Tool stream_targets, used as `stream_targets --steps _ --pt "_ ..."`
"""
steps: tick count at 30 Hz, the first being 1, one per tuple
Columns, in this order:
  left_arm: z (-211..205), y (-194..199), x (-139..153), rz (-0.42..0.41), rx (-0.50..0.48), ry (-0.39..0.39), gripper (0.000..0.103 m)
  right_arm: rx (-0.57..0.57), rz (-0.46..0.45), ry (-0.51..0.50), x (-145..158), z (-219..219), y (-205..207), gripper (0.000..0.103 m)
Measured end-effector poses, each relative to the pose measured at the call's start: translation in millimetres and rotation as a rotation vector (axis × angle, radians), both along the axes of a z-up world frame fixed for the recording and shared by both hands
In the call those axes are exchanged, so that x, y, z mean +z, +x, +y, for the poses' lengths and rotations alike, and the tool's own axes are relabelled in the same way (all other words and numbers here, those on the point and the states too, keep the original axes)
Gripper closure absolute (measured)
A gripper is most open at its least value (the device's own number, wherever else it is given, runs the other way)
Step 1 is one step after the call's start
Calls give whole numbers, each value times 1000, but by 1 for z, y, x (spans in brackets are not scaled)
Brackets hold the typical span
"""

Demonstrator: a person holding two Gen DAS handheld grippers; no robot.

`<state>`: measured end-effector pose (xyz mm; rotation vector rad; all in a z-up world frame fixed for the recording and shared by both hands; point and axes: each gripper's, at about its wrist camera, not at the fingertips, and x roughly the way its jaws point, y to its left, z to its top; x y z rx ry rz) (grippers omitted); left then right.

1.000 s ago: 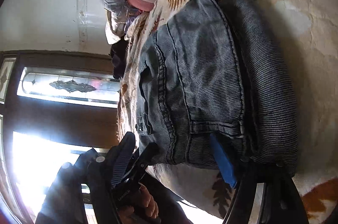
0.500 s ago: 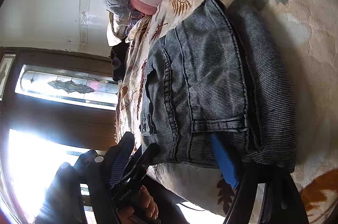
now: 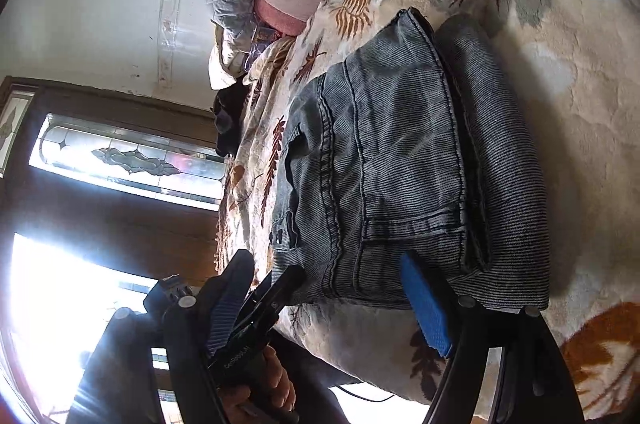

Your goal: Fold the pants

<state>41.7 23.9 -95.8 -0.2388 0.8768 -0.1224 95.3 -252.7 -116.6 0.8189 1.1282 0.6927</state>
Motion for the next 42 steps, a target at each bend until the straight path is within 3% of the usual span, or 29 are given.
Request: stream_targets --steps 1,3,8,10,13,21,28,36,42 --pt "0 0 0 1 -2 -2 19 -1 18 -21 -7 -1 1 25" --pt "-1 -1 0 -2 -1 5 19 -20 44 36 -17 -6 1 25" --pt "-1 0 -1 -4 6 5 18 -19 -11 47 -2 -10 -4 25" --pt "-2 0 -1 -6 3 11 18 -18 6 16 -12 -11 -2 25" --pt "-3 -1 -1 -13 4 23 18 -34 23 76 -19 -17 -3 25" --pt "-4 -2 5 -28 6 43 18 -54 -82 88 1 -28 -11 25" --pt "-4 -7 10 -45 10 59 18 -100 -100 119 1 -44 -17 25" --pt "13 -27 34 -149 48 2 18 -147 -142 169 6 -62 -25 25" --pt "39 -20 28 -89 130 -77 18 -182 -134 195 2 -75 -27 25"
